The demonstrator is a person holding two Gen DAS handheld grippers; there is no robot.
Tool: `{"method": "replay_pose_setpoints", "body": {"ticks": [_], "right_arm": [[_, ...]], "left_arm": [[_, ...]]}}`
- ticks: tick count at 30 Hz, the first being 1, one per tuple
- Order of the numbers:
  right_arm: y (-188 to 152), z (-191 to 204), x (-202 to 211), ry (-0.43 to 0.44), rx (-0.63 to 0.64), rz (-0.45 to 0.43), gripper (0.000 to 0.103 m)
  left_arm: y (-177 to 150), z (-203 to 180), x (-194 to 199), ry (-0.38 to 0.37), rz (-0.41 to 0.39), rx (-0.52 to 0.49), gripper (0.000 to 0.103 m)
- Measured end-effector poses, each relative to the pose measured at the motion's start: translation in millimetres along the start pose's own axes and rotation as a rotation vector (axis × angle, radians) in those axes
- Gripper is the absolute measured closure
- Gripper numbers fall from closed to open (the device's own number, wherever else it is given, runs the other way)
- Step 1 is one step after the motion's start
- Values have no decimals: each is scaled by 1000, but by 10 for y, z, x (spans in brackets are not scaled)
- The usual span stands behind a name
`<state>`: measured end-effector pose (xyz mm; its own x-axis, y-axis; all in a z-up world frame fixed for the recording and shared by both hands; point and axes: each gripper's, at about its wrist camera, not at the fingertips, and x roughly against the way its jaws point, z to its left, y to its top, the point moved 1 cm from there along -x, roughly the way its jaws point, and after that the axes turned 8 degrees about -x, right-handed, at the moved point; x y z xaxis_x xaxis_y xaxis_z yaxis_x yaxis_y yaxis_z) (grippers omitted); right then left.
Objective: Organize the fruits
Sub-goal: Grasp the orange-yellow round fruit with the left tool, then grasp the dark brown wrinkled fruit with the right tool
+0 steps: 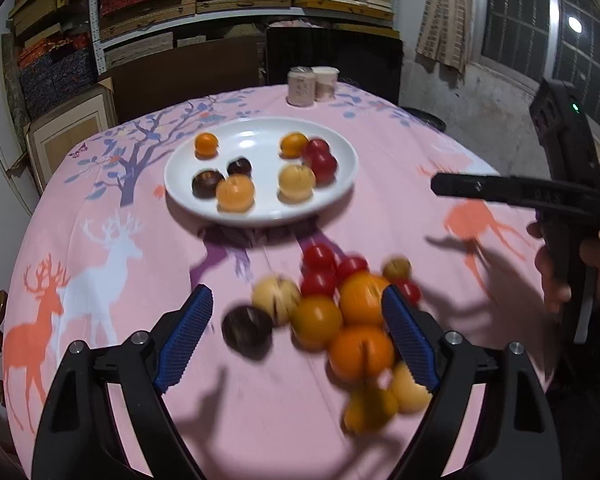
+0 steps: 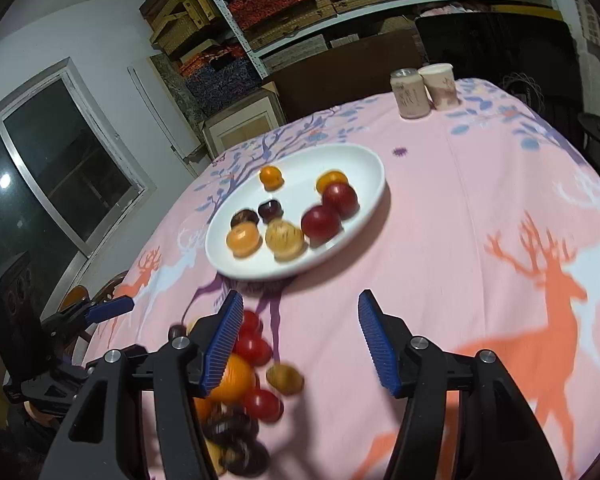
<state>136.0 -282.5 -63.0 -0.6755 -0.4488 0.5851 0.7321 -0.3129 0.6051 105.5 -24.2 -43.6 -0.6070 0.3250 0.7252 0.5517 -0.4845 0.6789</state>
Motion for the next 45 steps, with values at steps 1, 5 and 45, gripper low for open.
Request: {"method": "replay_pose_setpoints", "body": {"ticks": [1,5,45], "right_arm": [[-71,-11,32,-4,-2,0,43],[-297,-45,139,-10,-7,11,43],[-1082,441,-98,-169,421,202,50]], "left_arm": [[-77,-78,44,1,6,-22,19],[-407,-342,120,6,53,-84,32],[-744,-140,-296,-6,38,98,67]]}}
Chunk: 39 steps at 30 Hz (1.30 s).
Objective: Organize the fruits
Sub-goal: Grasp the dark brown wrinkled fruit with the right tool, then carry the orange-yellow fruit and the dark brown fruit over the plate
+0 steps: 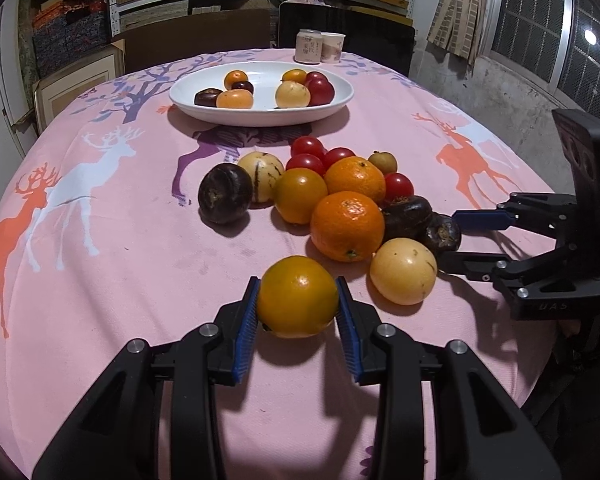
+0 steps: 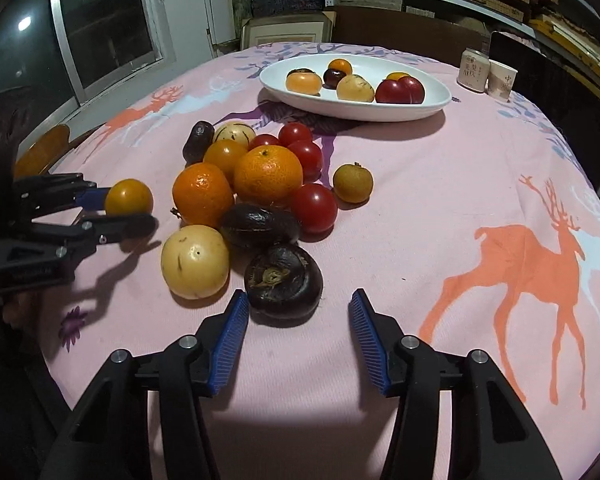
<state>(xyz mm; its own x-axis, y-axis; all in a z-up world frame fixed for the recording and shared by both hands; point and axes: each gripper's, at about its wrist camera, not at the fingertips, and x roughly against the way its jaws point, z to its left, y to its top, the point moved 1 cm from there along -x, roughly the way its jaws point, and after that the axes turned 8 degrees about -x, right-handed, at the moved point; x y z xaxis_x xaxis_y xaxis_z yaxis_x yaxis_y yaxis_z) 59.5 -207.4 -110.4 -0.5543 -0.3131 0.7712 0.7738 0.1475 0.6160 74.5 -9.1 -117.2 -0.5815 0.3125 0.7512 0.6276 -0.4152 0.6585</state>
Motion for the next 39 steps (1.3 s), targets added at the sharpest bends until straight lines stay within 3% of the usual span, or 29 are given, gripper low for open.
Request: {"method": "replay_pose_setpoints", "body": {"ticks": [4,8,27,39], "right_arm": [[26,127,-84,-4,38,4,50],[69,95,-109,-2,-7,-7,62],[87,-196,299,103,-173,-79,63],[182,-360,525,106,-213,-144,63]], "left_arm": [[-14,-22,7,-3,2,1,67],[-32,-31,3,-5,8,2,67],[-11,-35,163,9,-18,7,67],[81,-46,273,17,-35,-1,67]]}}
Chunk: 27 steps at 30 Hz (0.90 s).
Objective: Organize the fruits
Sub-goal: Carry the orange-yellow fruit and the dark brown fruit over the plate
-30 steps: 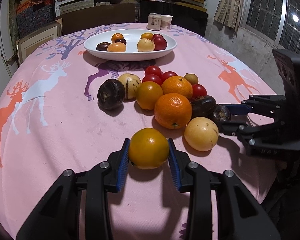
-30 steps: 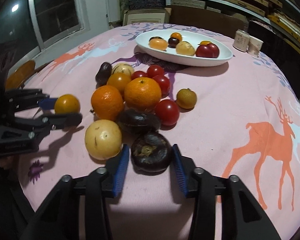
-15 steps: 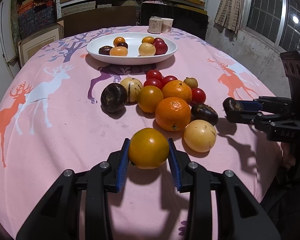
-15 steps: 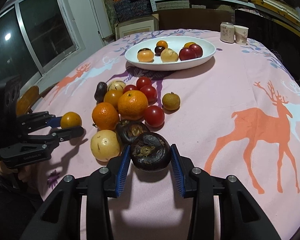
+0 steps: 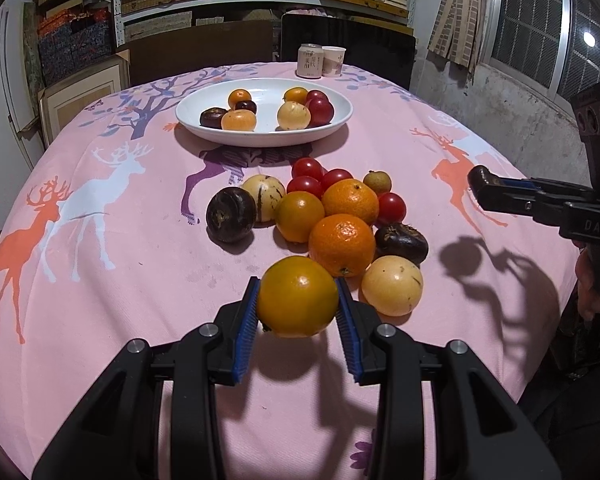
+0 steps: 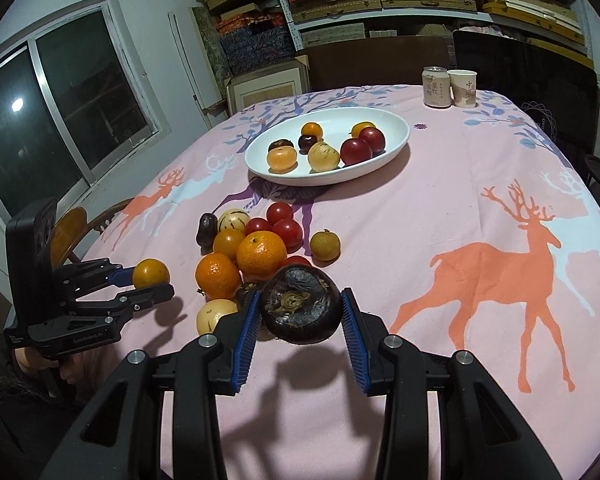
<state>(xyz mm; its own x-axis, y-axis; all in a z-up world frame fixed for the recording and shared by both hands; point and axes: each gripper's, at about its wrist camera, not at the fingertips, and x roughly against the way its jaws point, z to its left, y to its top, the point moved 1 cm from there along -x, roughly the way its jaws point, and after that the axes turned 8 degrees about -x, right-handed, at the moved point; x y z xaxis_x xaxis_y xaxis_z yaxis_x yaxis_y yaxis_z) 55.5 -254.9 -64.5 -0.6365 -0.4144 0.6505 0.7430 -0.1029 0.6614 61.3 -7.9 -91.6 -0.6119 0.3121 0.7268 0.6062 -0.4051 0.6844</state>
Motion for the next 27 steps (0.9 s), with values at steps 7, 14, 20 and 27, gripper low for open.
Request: {"method": "replay_pose_setpoints", "body": {"ticks": [7,14,20,27], "right_arm": [[109,-78,35,19,-33,-20,63],[450,-115,62,26,-40,-55,63],[969,-170,1,32,-52,-87,63],[1579,-234,-339,11,-65,-97,63]], "left_arm": [[138,87,84,11,-25,11,67],[523,207,94,36,-62,-6,67],[1070,316,-66,41,-94,-30,67],[1681,342,-606,56,-69,-91,67]]}}
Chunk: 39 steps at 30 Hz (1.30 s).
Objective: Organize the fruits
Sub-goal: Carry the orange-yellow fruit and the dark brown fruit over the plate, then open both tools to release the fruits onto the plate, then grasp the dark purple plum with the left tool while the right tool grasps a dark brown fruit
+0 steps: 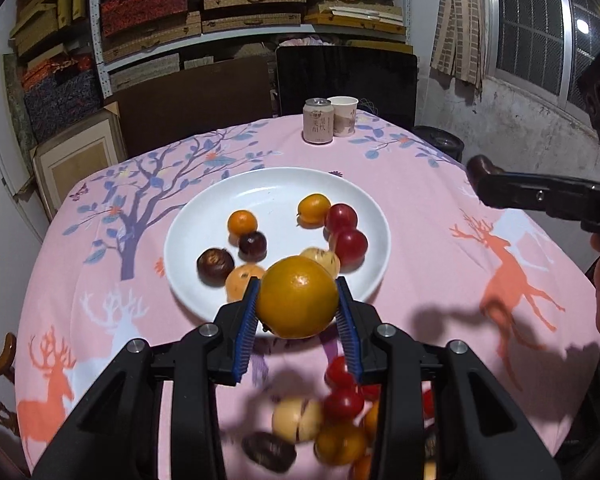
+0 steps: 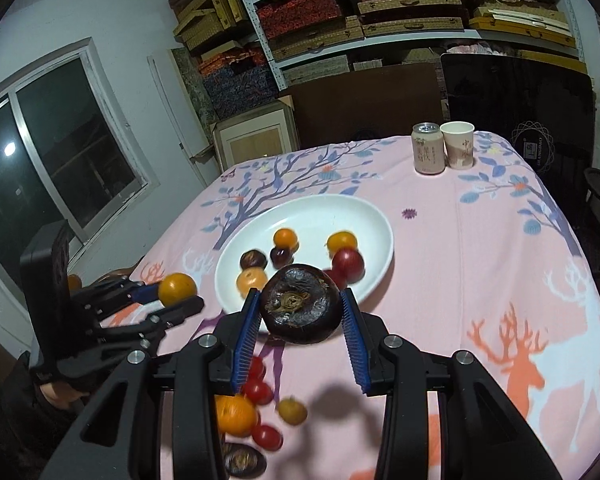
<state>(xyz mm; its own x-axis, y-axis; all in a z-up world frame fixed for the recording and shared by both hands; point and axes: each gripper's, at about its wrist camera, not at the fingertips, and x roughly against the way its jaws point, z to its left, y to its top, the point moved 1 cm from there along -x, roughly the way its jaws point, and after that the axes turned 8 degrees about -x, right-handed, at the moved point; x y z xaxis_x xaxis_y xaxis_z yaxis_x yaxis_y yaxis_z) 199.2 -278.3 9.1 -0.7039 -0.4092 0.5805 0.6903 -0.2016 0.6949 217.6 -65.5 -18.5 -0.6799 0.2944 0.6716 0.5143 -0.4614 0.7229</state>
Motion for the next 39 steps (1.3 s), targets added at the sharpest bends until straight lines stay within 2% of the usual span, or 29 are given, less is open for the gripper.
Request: {"method": "replay_pose_setpoints", "body": {"ticks": [5,15,16,17,18,19,20,25,29,32,35,39], "right_arm": [[204,-16,-355,-33,9,24,63],[379,42,-1029,-54,6,91,63],[385,63,-1100,-52,11,104,63],[391,88,-1185,-49,14,119,62],[401,104,-1241,-47,13,124,62],[410,117,-1284,-45,12,125,61],[417,126,-1308,-42,11,123,54],[378,143,-1219,-46,3,104,51],[179,113,-951,-53,-5,101,48],[-94,76,-686,-58,-11,105,45],[-415,44,-403,-43,-21,97,44],[-881,-37,-84,-35,-51,67,44]], "left_arm": [[219,70,-478,-11,45,3,67],[242,260,-1007,-23,124,54,67],[238,278,-1037,-30,131,63,64],[232,292,-1041,-28,131,72,54],[233,316,-1027,-20,123,84,40],[233,338,-989,-16,108,96,34],[232,363,-925,-15,85,108,29],[132,396,-633,-1,67,110,27],[-111,333,-266,-16,54,86,26],[-356,226,46,1,34,43,21],[-661,151,291,51,39,15,21],[-1031,177,415,85,79,48,21]]}}
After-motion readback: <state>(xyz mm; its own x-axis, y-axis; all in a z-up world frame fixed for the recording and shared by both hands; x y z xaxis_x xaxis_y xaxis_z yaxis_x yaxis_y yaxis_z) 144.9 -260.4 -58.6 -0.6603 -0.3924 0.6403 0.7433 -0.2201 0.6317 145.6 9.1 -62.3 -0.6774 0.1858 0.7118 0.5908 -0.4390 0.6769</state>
